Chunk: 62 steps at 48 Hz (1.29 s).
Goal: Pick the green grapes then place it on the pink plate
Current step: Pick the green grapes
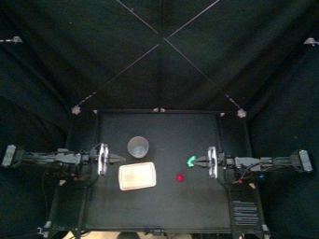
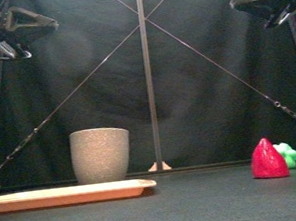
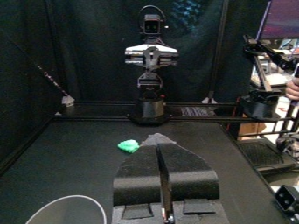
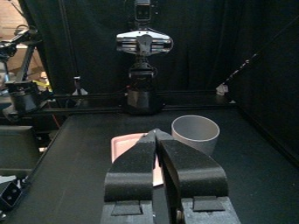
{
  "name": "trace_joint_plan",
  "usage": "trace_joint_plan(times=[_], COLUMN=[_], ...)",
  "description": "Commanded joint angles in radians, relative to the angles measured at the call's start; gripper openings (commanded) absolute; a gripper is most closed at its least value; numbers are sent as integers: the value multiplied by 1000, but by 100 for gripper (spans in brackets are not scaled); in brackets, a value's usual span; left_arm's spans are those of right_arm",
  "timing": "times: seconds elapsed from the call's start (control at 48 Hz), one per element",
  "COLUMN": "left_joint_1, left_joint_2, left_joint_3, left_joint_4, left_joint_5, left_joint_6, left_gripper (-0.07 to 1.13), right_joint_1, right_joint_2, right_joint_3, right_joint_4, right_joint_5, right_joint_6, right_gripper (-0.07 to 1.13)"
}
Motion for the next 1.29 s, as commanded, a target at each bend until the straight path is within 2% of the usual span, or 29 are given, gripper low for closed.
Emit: trace_joint_plan(times=[0.021,0.292,0.417,0.562,0.771,0.812,0.896,1.062,1.292], left_joint_1=[-2,17,58,91,112,114,114,115,115], left_joint_2=[9,9,9,9,9,8,8,9,9], left_joint_3=[-34,-54,-55,-55,-55,-55,-54,-51,-44], left_joint_4=[0,3,0,-2,-3,-3,-5,-12,-14], left_joint_5=[28,109,173,193,193,192,193,192,193], left_joint_6=[3,6,5,5,2,2,0,2,2], left_gripper=[12,14,23,39,65,68,73,74,74], right_joint_1=[-2,-28,-72,-138,-198,-206,-218,-239,-307], right_joint_2=[21,75,98,107,107,109,114,132,209], right_joint_3=[-2,-12,-35,-55,-49,-49,-46,-17,75], right_joint_4=[-2,5,41,107,175,181,183,190,255], right_joint_5=[6,132,272,387,437,448,459,499,526], right_joint_6=[0,3,25,67,153,176,216,288,497], right_gripper=[-3,6,17,39,82,91,102,104,104])
